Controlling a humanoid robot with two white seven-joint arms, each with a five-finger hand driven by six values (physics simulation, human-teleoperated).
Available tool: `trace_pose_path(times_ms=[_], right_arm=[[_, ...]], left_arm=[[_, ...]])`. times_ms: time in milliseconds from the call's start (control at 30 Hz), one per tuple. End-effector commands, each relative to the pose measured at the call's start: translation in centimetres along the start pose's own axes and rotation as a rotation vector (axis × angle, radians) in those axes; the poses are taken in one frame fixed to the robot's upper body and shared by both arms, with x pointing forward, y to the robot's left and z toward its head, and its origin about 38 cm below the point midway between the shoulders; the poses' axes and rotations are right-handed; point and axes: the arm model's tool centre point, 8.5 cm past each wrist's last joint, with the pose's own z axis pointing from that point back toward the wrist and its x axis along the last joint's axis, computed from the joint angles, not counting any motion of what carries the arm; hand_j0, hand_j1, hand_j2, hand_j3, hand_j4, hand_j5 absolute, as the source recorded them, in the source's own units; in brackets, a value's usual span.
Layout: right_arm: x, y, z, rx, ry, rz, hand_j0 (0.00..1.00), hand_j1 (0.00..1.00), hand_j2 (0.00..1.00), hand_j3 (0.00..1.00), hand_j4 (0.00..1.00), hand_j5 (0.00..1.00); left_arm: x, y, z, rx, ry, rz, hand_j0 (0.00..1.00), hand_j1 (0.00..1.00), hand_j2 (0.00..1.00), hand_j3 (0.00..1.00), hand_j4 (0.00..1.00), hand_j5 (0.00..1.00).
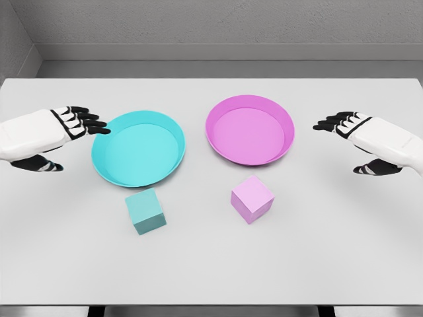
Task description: Place the blocks in the corresponding plates according to their colors
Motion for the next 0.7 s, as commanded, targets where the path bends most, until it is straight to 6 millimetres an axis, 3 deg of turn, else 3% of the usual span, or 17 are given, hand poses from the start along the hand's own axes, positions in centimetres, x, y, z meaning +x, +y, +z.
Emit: trace_pose_path(times_ms=[0,167,267,333,500,667], right_arm=[[0.0,-0.1,0.0,-0.001,0.0,-0.002,1.0,1.0,1.0,1.0,1.0,1.0],[0.1,0.0,-0.1,-0.007,-0.001,-0.01,1.0,1.0,1.0,1.0,1.0,1.0],[0.7,1.3,-0.8,0.009,-0.013,-0.037,1.0,1.0,1.0,1.0,1.0,1.0],[0.7,2.5,-1.9,0.045,0.036,-0.064,1.0,1.0,1.0,1.0,1.0,1.0],[2.6,4.0,-5.4,0.097,0.01,-0.083,1.0,1.0,1.0,1.0,1.0,1.0],[3.6,5.1,-6.6,0.188,-0.007,-0.095,1.0,1.0,1.0,1.0,1.0,1.0]], left_arm=[[-0.1,0.2,0.2,-0.003,0.003,-0.002,1.0,1.0,1.0,1.0,1.0,1.0],[0.2,-0.2,0.0,-0.012,-0.006,0.003,1.0,1.0,1.0,1.0,1.0,1.0],[1.4,-0.9,-0.7,-0.009,-0.043,0.02,1.0,1.0,1.0,1.0,1.0,1.0],[1.9,-1.5,-1.0,-0.016,-0.056,0.027,1.0,1.0,1.0,1.0,1.0,1.0],[4.0,-3.3,-3.9,-0.016,-0.113,0.058,1.0,1.0,1.0,1.0,1.0,1.0],[5.5,-4.6,-5.6,-0.015,-0.157,0.096,1.0,1.0,1.0,1.0,1.0,1.0]])
